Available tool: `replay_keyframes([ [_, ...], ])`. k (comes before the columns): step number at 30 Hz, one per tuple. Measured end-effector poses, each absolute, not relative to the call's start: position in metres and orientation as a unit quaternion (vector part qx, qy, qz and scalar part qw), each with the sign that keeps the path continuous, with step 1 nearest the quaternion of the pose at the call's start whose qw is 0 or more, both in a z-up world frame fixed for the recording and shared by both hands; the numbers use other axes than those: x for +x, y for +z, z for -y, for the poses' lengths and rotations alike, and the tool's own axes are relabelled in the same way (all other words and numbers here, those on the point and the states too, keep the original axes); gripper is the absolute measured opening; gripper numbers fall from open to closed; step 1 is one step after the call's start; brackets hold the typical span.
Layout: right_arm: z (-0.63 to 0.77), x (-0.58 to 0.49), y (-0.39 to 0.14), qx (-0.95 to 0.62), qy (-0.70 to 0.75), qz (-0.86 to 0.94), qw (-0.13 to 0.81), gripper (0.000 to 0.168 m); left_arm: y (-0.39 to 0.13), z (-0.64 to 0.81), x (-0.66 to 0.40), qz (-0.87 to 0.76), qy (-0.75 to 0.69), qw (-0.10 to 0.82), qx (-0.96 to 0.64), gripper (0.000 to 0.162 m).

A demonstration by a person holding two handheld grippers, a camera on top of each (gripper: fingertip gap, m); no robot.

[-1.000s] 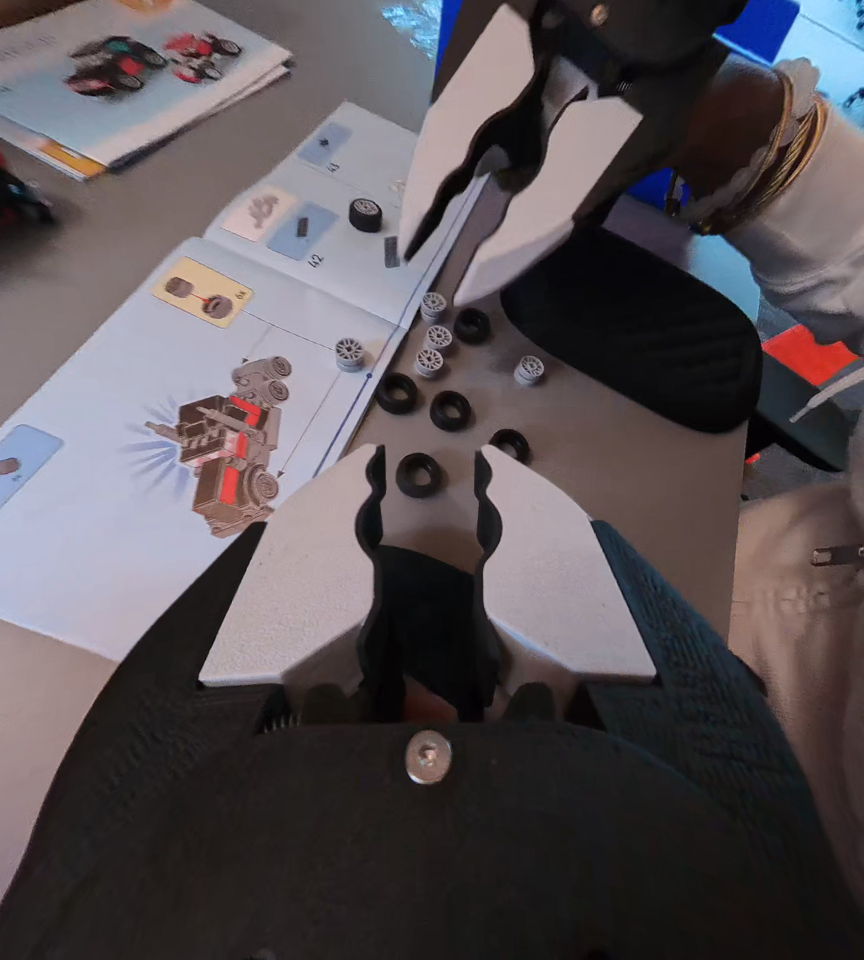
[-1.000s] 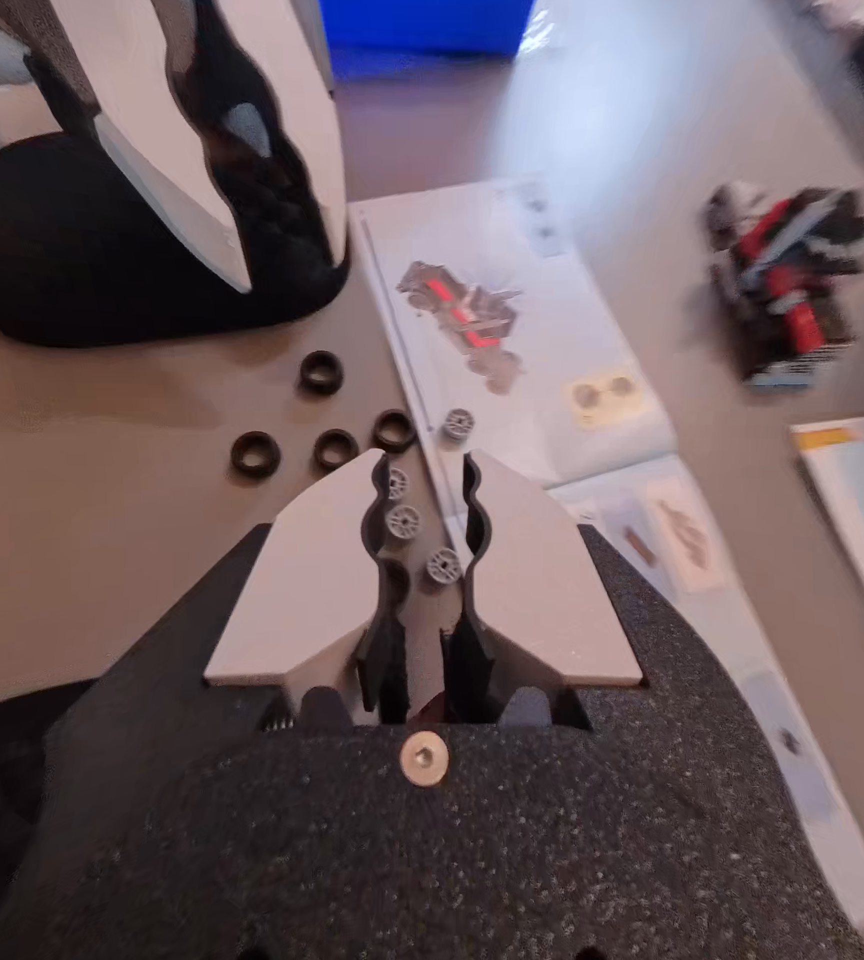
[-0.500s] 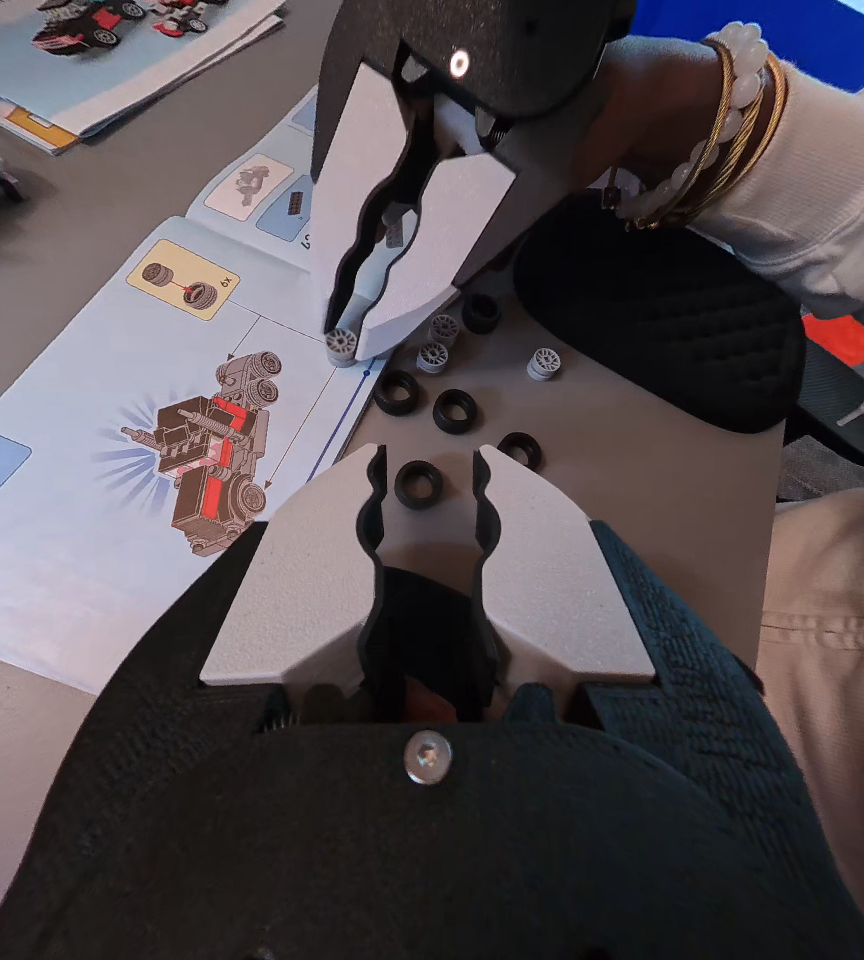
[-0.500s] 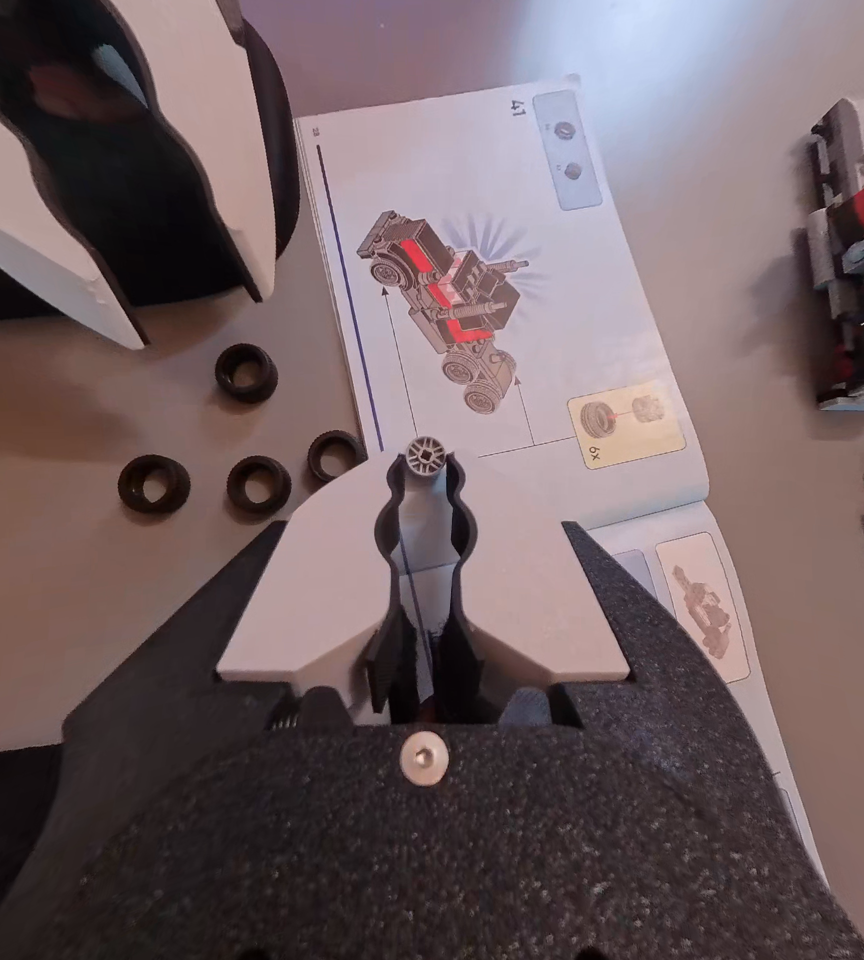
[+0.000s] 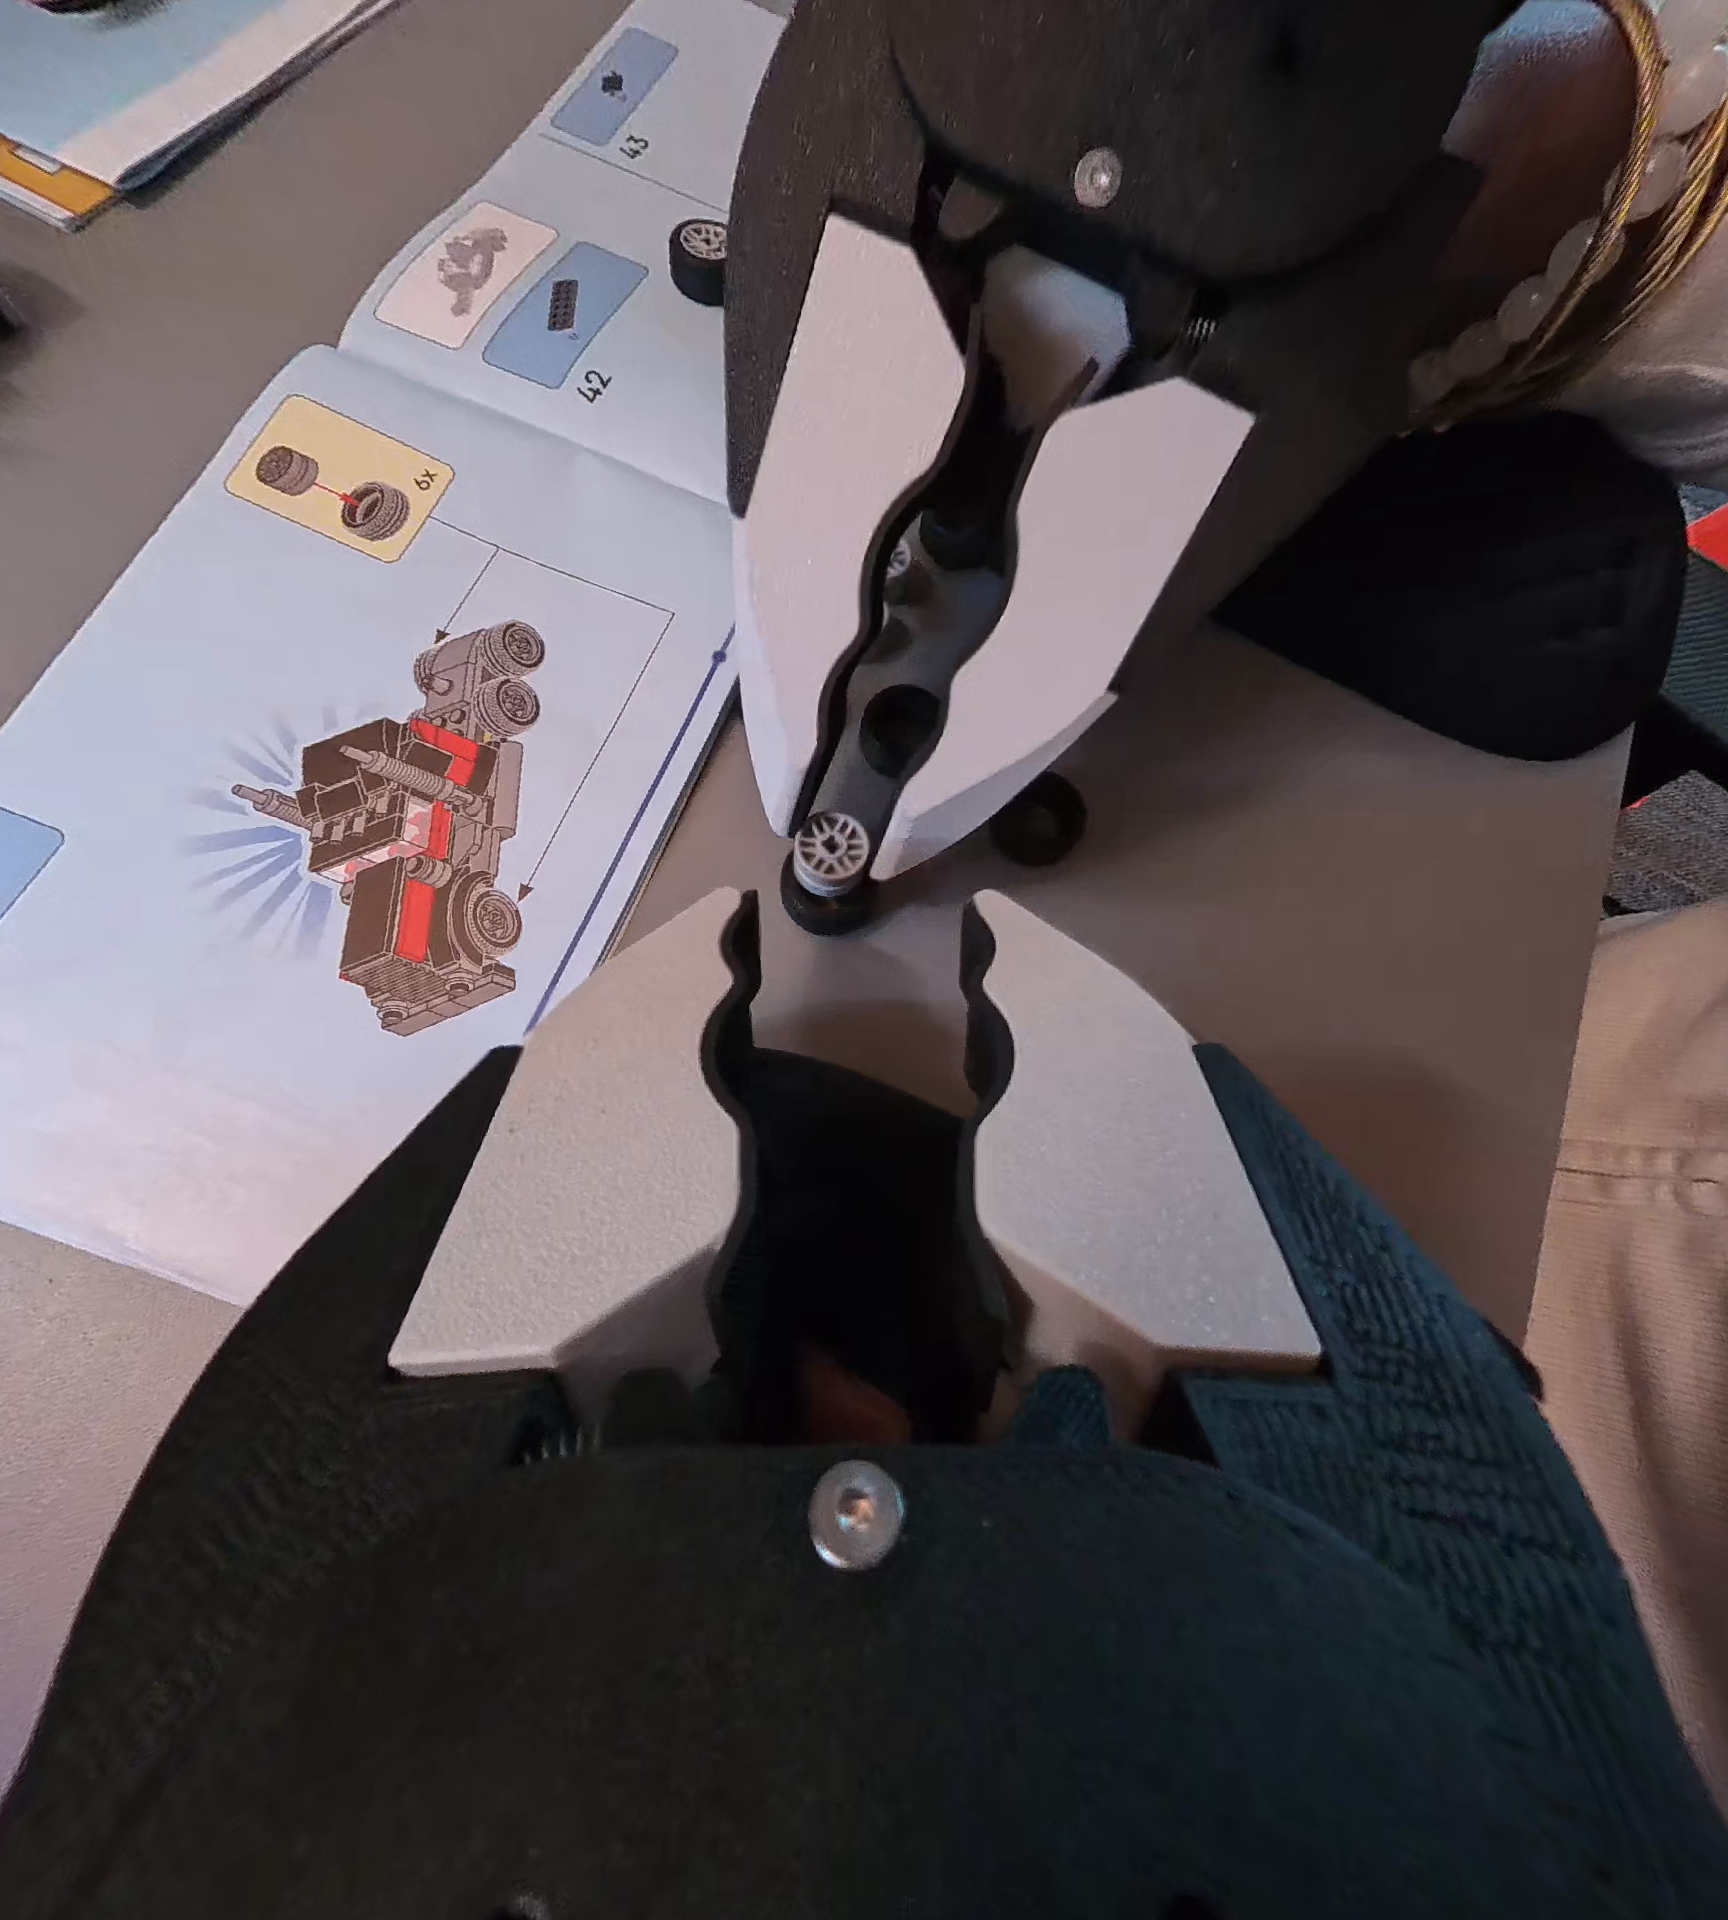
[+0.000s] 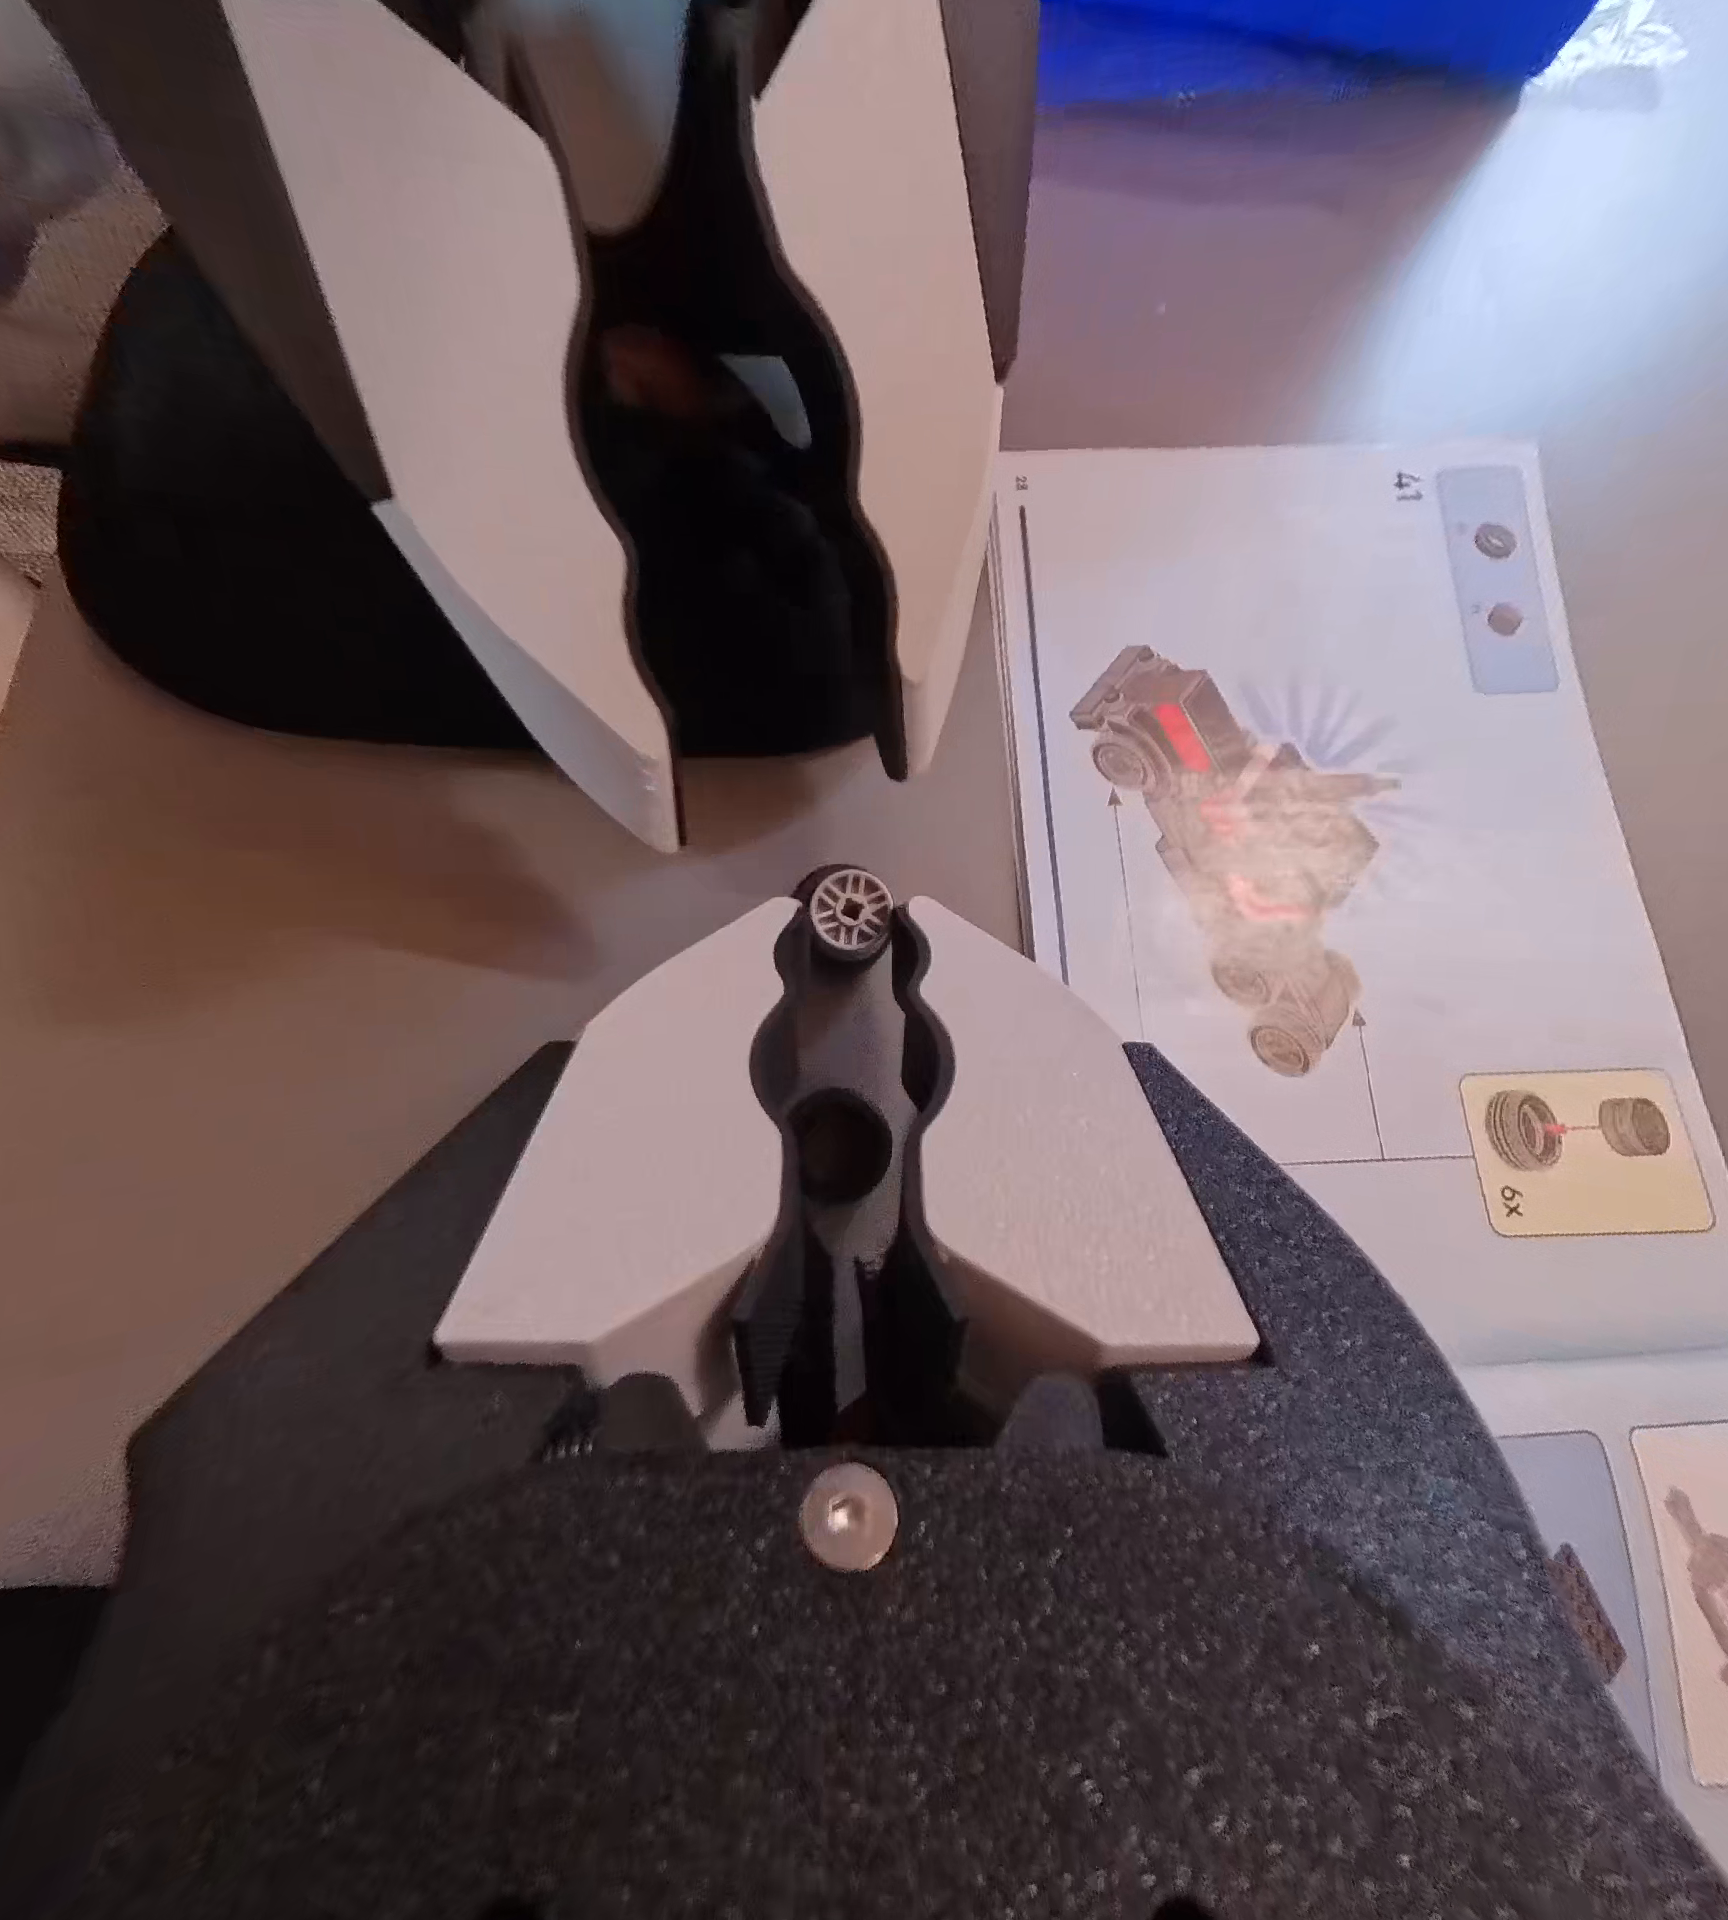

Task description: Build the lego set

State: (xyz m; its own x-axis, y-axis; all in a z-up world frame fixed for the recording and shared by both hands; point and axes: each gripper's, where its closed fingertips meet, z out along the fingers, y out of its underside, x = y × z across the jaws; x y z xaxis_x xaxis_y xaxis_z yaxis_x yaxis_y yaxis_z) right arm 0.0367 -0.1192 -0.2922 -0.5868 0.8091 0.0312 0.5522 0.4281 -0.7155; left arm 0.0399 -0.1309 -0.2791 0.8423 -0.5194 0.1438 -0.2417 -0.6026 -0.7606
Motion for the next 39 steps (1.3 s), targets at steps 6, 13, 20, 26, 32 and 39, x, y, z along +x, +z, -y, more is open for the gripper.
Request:
replay_keyframes([
  [6,0.120,0.036,-0.292,-0.408,0.328,0.830,0.191,0.015,-0.285,0.125,0.037,-0.204,-0.162,0.378,-0.888,0.013],
  [13,0.122,0.036,-0.293,-0.413,0.339,0.827,0.176,0.015,-0.276,0.122,0.031,-0.170,-0.189,0.399,-0.881,0.017],
  [20,0.123,0.038,-0.294,-0.413,0.345,0.826,0.165,0.027,-0.270,0.123,0.029,-0.158,-0.212,0.411,-0.872,0.021],
  [26,0.123,0.037,-0.306,-0.405,0.326,0.839,0.161,0.022,-0.263,0.125,0.028,-0.150,-0.229,0.424,-0.863,0.026],
  [32,0.119,0.035,-0.292,-0.414,0.352,0.821,0.176,0.021,-0.242,0.116,0.008,-0.029,-0.256,0.490,-0.833,0.039],
  [39,0.110,0.039,-0.251,-0.418,0.334,0.815,0.222,0.021,-0.226,0.112,0.034,0.121,-0.435,0.475,-0.755,0.059],
])
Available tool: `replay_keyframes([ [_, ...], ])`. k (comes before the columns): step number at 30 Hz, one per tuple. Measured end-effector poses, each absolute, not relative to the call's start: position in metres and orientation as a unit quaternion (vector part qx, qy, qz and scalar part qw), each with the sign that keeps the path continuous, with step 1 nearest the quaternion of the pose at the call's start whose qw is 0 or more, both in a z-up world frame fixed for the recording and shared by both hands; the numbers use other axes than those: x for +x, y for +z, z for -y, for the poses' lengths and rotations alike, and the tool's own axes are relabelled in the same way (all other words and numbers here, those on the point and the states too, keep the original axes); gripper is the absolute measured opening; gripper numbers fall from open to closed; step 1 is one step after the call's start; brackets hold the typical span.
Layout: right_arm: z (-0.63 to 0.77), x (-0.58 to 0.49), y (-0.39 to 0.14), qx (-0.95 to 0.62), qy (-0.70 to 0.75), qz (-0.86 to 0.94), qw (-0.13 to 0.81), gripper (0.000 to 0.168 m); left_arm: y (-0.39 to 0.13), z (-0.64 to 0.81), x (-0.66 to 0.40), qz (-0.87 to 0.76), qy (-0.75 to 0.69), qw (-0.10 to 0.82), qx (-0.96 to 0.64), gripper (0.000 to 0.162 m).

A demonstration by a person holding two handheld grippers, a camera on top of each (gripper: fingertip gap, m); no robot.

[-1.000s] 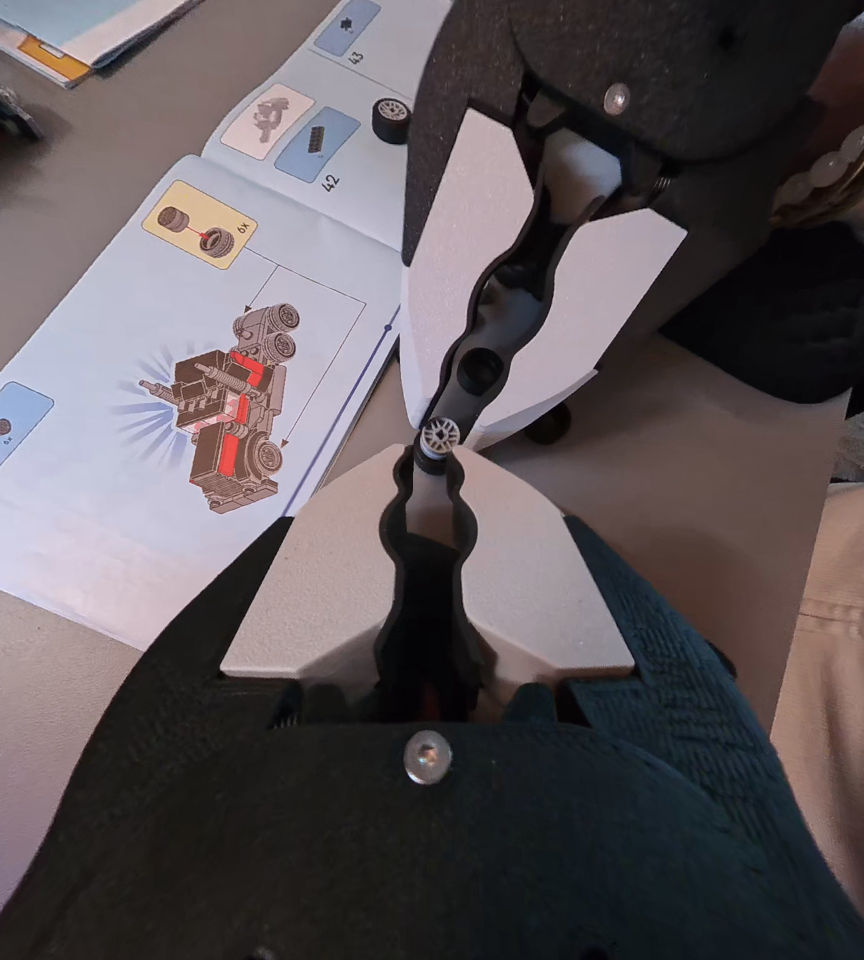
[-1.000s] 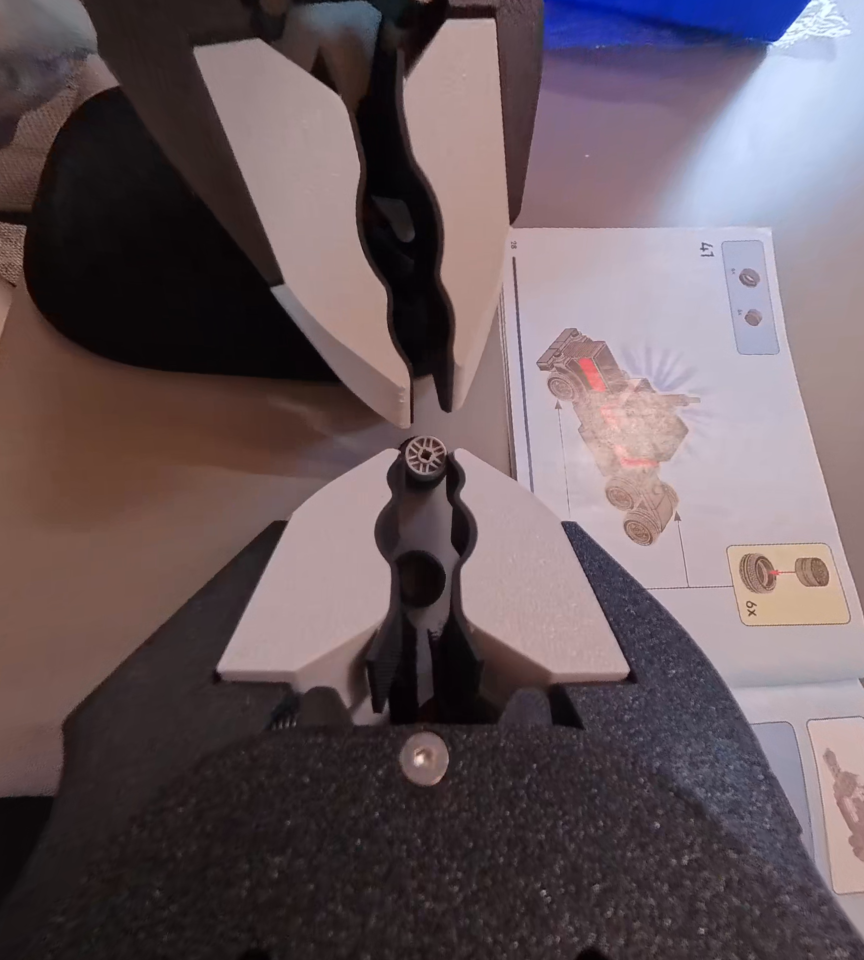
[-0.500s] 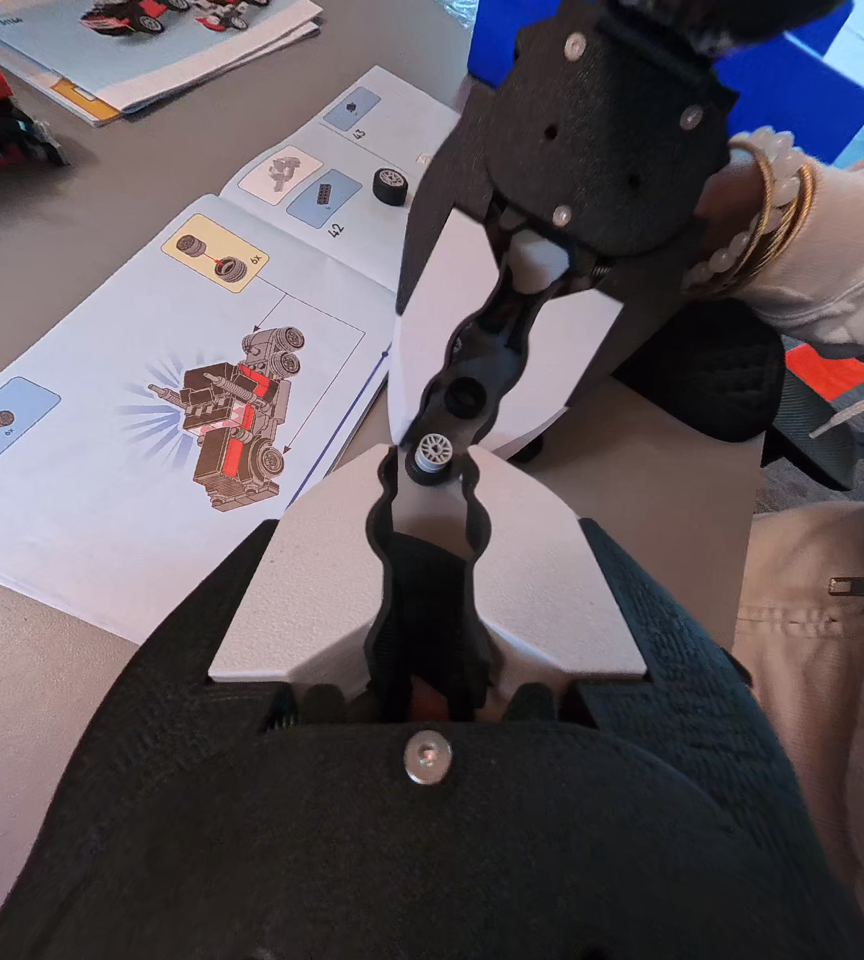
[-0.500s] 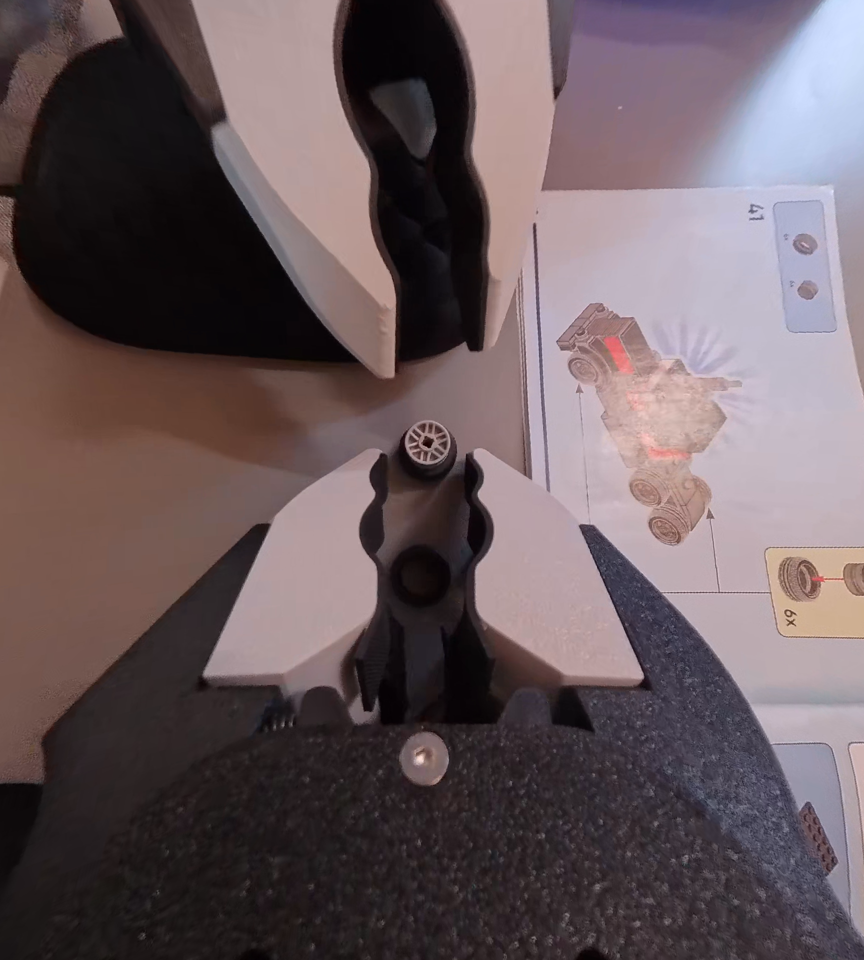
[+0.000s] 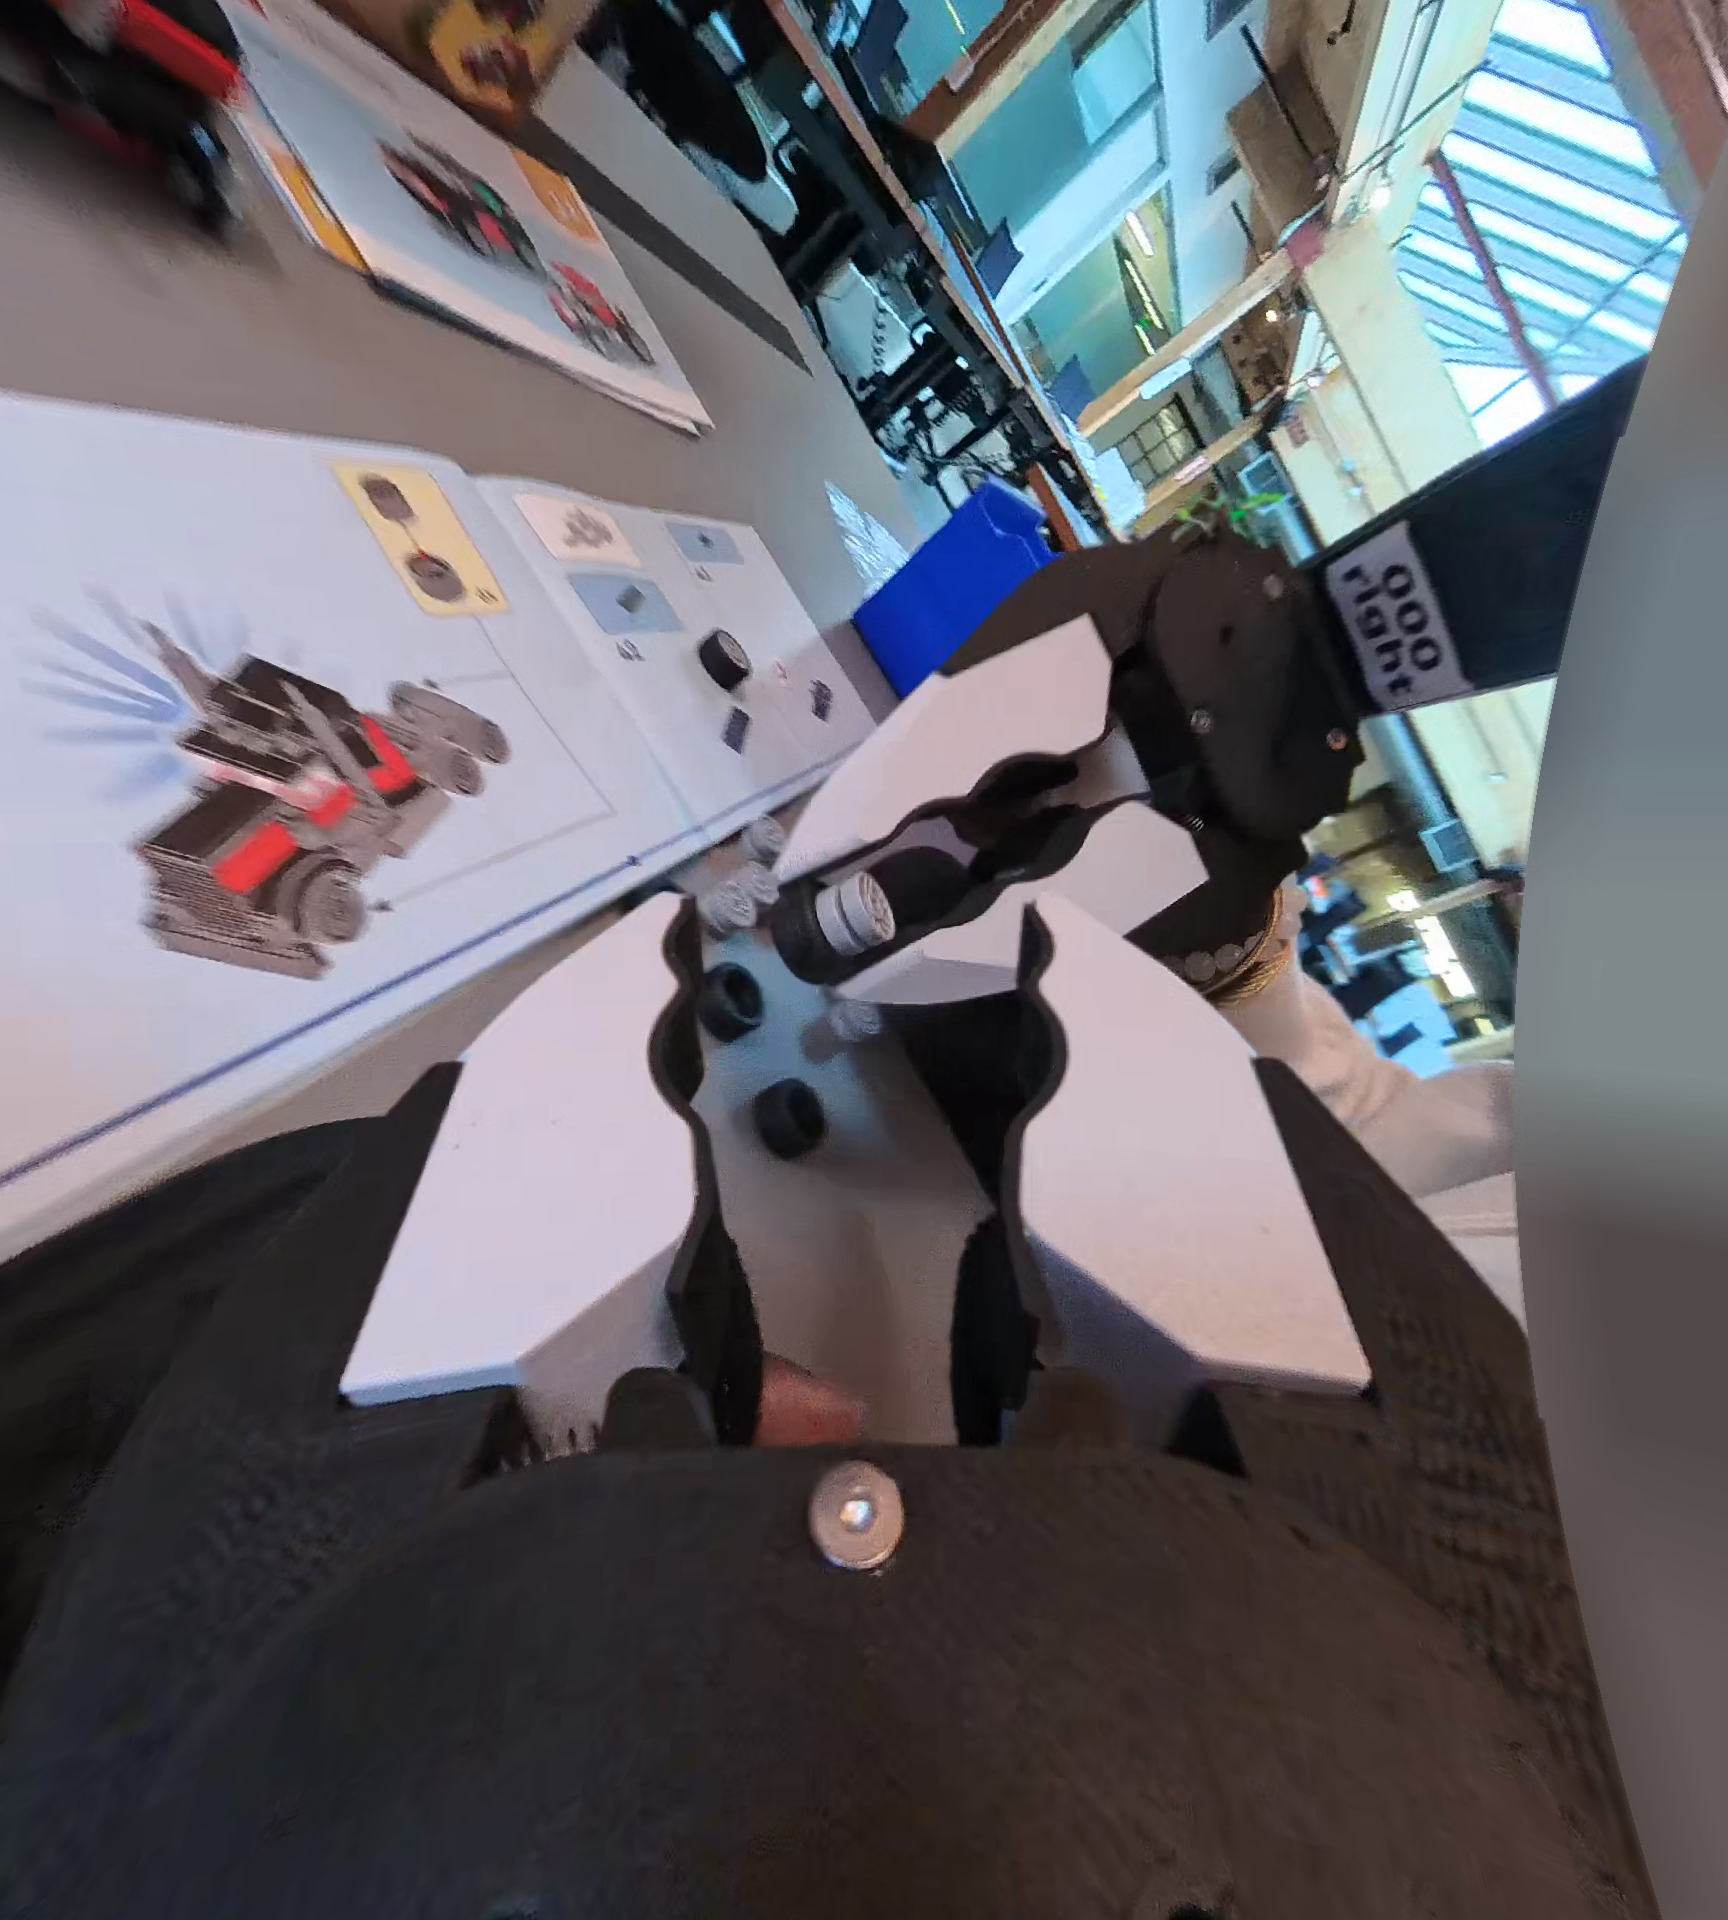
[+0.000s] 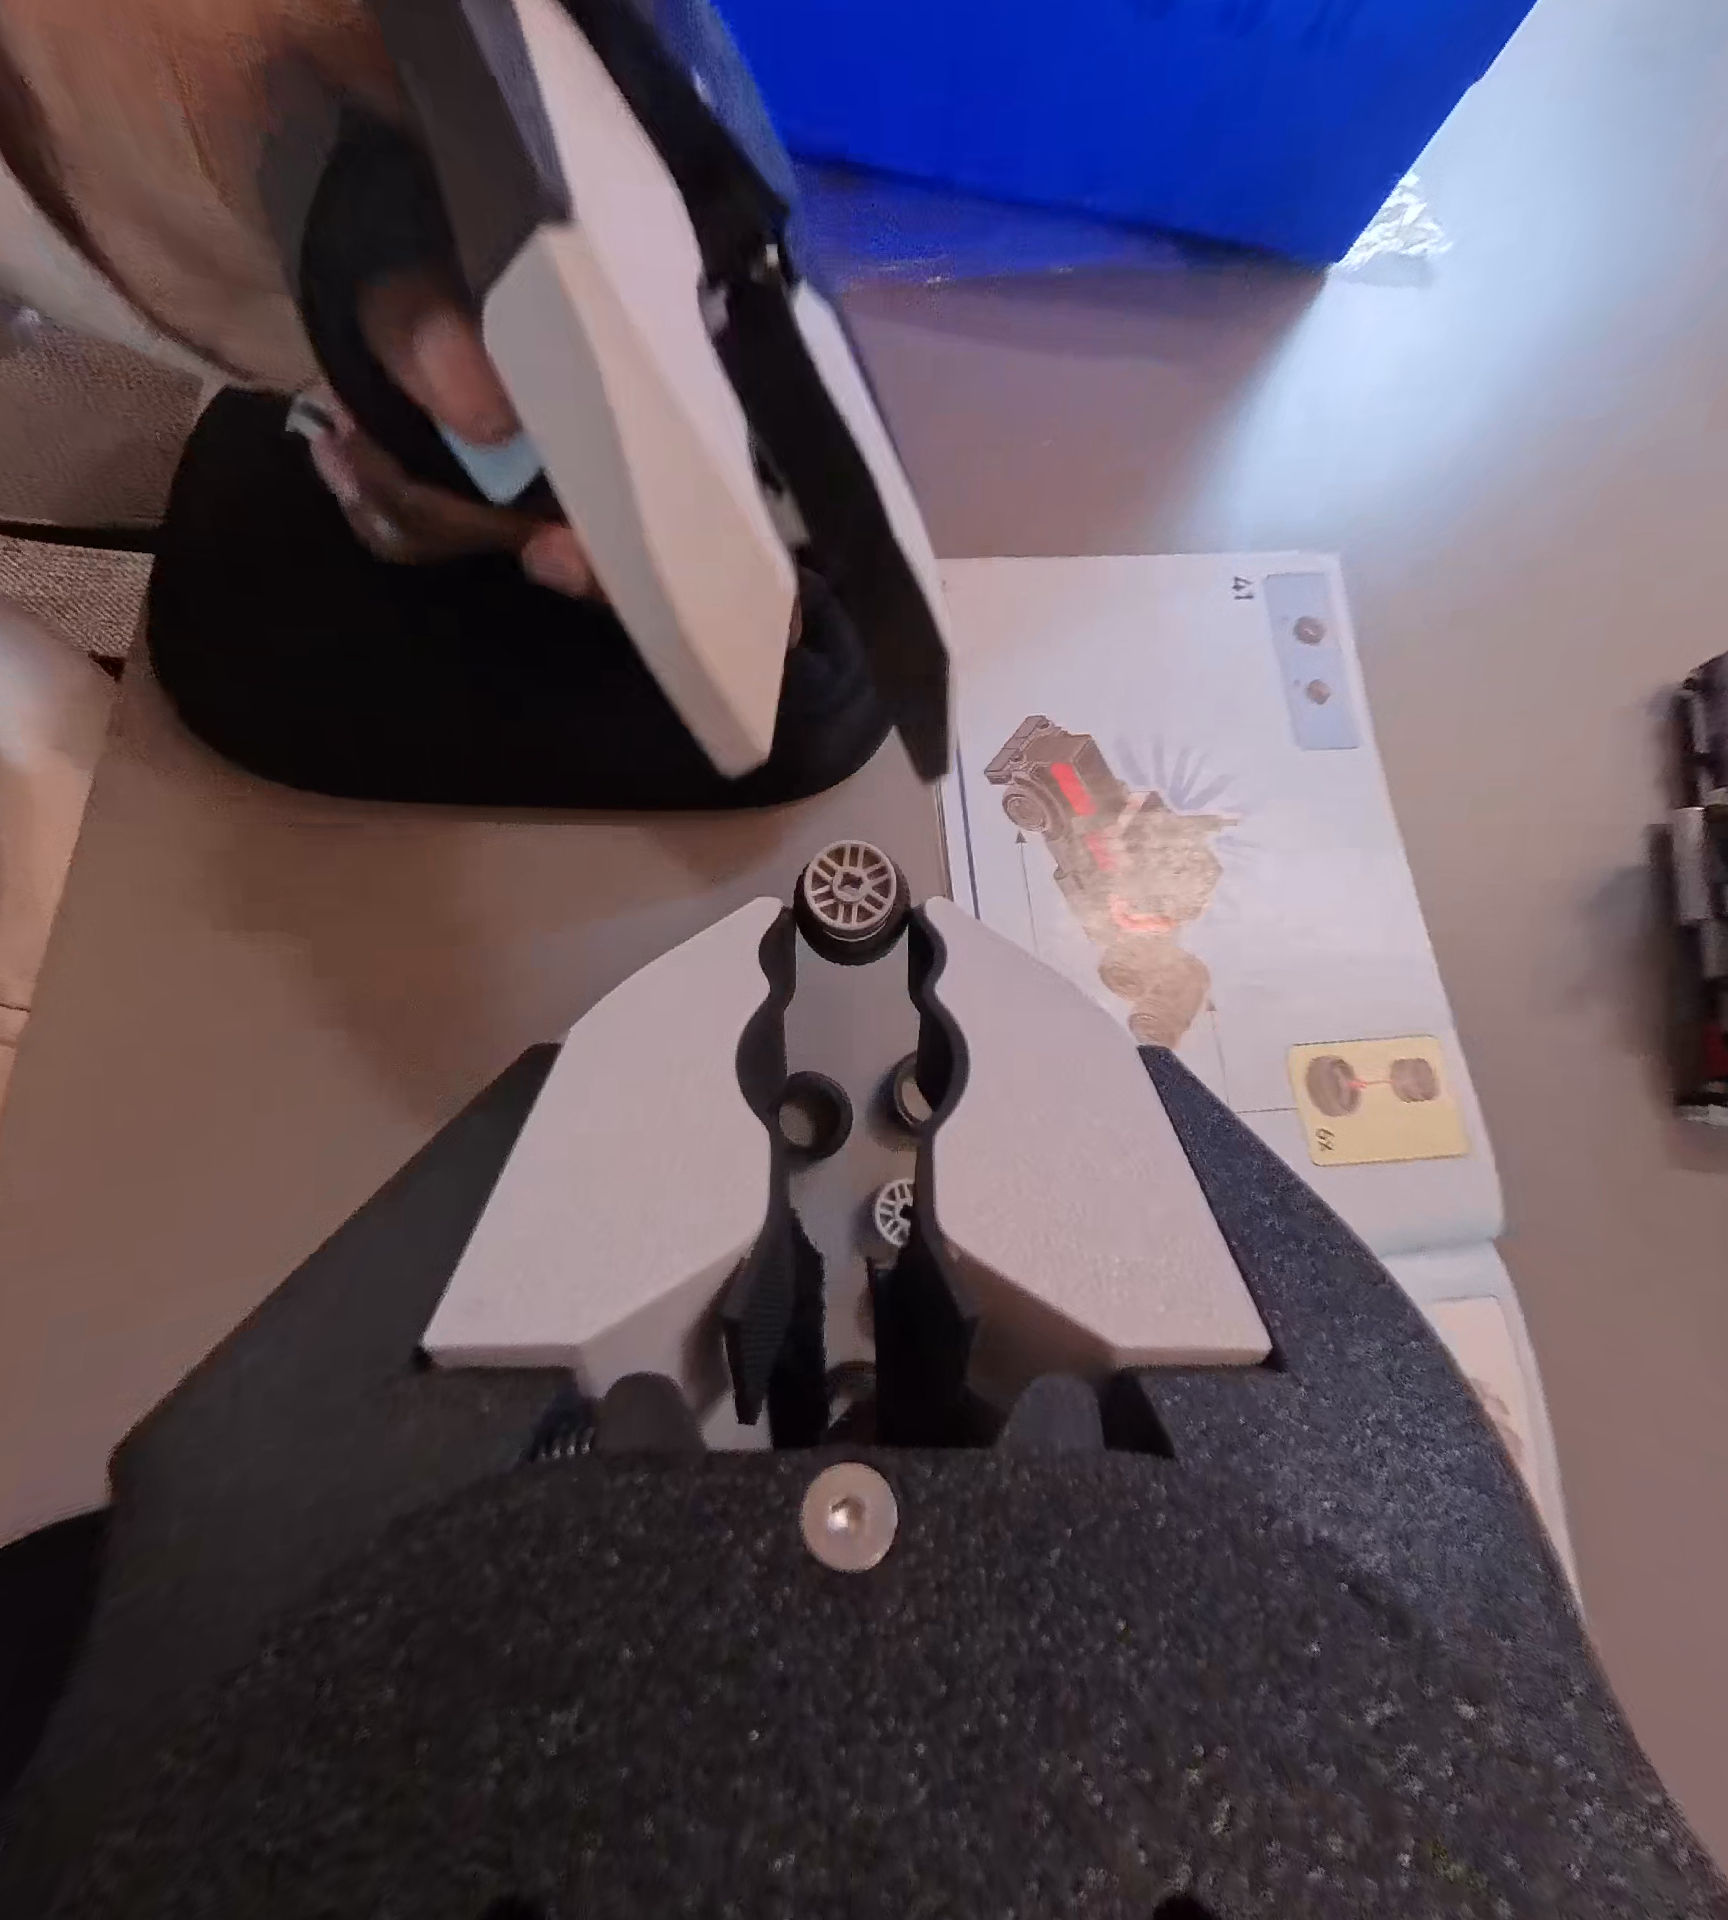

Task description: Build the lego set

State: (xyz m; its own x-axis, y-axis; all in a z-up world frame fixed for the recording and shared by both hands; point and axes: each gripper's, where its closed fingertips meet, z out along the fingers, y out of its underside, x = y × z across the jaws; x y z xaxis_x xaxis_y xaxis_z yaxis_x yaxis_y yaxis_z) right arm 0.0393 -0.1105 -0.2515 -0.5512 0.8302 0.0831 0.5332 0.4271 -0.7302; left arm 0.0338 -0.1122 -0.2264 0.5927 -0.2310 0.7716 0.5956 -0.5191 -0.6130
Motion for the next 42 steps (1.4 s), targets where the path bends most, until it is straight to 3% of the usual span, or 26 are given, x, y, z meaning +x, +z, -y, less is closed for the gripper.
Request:
replay_keyframes([
  [6,0.115,0.045,-0.234,-0.407,0.319,0.822,0.237,0.021,-0.225,0.103,0.059,0.153,-0.521,0.430,-0.721,0.063],
  [7,0.115,0.045,-0.232,-0.404,0.315,0.823,0.243,0.021,-0.224,0.103,0.061,0.154,-0.533,0.425,-0.715,0.059],
  [10,0.117,0.045,-0.225,-0.393,0.312,0.823,0.266,0.021,-0.215,0.107,0.066,0.142,-0.563,0.429,-0.692,0.022],
  [11,0.118,0.044,-0.220,-0.388,0.315,0.818,0.284,0.021,-0.211,0.107,0.064,0.135,-0.558,0.445,-0.687,0.021],
  [18,0.122,0.043,-0.184,-0.312,0.305,0.801,0.410,0.021,-0.177,0.113,0.064,0.062,-0.538,0.512,-0.666,0.021],
  [22,0.122,0.044,-0.183,-0.314,0.306,0.806,0.399,0.022,-0.173,0.114,0.065,0.084,-0.583,0.500,-0.635,0.021],
  [25,0.116,0.043,-0.178,-0.311,0.304,0.795,0.423,0.031,-0.170,0.114,0.061,0.123,-0.629,0.486,-0.594,0.021],
  [31,0.129,0.049,-0.161,-0.257,0.360,0.775,0.452,0.015,-0.164,0.119,0.065,0.114,-0.635,0.486,-0.589,0.021],
  [42,0.136,0.058,-0.143,-0.238,0.426,0.721,0.492,0.014,-0.144,0.122,0.074,0.092,-0.637,0.512,-0.569,0.022],
])
